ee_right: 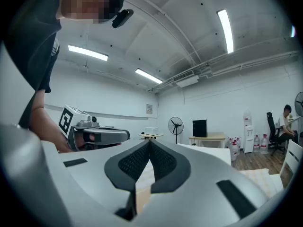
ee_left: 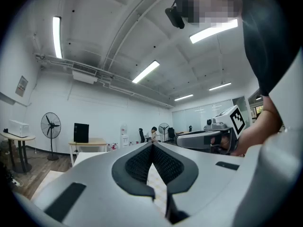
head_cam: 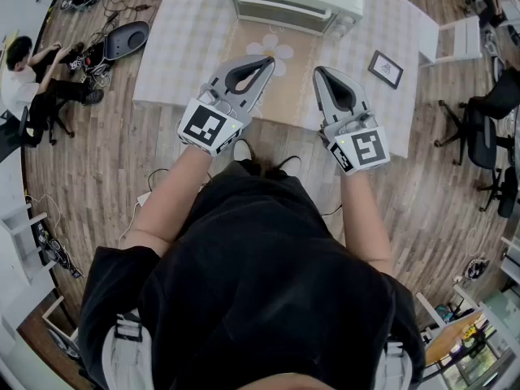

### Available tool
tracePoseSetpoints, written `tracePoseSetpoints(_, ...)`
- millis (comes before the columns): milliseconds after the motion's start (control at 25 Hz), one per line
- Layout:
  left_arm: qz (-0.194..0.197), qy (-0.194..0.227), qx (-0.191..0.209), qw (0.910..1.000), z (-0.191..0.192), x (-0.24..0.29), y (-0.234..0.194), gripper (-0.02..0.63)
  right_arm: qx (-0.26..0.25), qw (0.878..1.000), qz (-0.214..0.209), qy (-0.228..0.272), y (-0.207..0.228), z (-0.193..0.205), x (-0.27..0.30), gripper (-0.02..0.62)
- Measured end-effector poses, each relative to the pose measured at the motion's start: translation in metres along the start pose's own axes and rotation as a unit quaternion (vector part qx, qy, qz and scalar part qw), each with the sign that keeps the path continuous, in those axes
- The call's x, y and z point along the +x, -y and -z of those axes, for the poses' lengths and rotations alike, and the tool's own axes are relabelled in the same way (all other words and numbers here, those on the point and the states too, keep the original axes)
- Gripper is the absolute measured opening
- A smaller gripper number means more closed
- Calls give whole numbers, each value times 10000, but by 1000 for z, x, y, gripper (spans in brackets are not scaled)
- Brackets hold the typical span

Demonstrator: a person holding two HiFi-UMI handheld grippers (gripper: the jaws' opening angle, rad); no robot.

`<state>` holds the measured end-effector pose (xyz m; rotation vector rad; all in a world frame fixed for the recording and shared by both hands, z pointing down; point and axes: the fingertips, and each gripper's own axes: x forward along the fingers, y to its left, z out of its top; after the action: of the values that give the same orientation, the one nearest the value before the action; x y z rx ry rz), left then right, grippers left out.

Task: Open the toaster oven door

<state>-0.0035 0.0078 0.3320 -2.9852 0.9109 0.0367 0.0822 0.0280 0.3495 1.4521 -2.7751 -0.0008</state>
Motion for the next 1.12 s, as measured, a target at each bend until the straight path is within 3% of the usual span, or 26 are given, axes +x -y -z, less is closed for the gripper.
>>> tracePoseSetpoints(440, 2, -32, -50, 10000, 6, -8, 15, 12, 29, 9999, -133, -71, -12, 6, -10, 14)
tracePoseSetpoints(1120, -156, -167, -36, 9997, 6, 18, 64, 12, 146, 9989, -433, 33, 11, 8, -48, 15)
